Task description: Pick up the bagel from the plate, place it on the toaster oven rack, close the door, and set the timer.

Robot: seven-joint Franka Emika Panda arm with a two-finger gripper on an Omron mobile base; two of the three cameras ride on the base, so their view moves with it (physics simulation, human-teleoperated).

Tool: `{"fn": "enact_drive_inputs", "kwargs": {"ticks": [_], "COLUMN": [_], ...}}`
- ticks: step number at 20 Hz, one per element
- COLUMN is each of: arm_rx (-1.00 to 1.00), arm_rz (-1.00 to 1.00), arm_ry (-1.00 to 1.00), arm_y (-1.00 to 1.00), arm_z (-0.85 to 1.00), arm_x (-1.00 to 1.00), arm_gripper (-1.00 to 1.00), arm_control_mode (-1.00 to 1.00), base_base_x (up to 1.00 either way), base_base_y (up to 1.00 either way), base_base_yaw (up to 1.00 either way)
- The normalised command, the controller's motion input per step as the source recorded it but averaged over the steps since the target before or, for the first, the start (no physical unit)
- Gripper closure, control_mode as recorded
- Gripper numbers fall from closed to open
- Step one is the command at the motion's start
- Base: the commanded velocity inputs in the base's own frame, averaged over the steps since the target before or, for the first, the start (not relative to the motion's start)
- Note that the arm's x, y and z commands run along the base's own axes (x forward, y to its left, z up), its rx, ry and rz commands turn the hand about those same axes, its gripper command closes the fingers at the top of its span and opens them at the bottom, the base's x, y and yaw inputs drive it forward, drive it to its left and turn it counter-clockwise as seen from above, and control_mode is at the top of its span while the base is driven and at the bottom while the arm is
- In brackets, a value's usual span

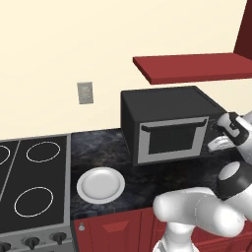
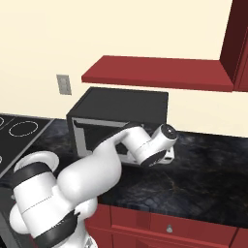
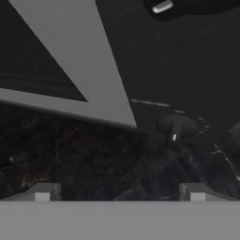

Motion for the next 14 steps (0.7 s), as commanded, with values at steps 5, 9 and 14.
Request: {"fn": "enact_drive_inputs", "kwargs": {"ticks": [5,9,14], "arm_rx": [0.0,0.0,0.0], "arm_rz": [-0.02,-0.02,-0.01], "arm_ry": [0.01,0.0,0.0], "arm_y": [-0.03,-0.08,-0.15], "arm_z": [-0.12,-0.17,-0.17], "arm_x": [0.27,0.18,0.18], "arm_gripper": [-1.0,-1.0,-1.0], "arm_control_mode": [-1.0,-1.0,-1.0], "base_base_x": [0.0,0.0,0.0], "base_base_y": [0.0,0.0,0.0], "base_base_yaw": [0.0,0.0,0.0]}}
